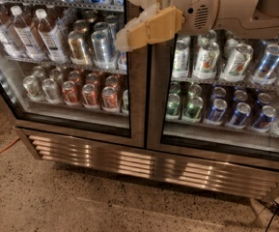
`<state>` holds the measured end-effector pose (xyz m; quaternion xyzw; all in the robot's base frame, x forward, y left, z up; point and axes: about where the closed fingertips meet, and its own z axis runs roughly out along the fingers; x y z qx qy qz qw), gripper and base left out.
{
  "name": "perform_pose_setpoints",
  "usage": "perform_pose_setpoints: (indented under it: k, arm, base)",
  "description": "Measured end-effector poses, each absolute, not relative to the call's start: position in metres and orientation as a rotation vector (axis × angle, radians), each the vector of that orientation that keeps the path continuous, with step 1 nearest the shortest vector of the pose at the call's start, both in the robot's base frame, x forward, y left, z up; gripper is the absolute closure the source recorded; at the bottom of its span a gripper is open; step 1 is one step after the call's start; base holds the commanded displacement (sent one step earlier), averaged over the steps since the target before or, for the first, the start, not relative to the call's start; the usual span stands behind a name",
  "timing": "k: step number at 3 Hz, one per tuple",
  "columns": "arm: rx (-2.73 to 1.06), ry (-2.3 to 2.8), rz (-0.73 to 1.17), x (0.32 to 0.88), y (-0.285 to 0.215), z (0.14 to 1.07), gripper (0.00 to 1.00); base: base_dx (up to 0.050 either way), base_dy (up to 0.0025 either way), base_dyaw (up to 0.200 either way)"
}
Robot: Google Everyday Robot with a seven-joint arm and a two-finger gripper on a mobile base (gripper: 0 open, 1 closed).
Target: Open left fridge door
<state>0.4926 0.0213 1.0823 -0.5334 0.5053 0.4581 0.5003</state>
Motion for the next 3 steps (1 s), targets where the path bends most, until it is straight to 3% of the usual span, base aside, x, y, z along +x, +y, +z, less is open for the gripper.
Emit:
perform_pose_setpoints:
  k: [3]
  arm:
    - [-1.212,1.274,1.147,0.505,0.009,1.043,0.0]
  base:
    - [0.0,0.0,0.0]
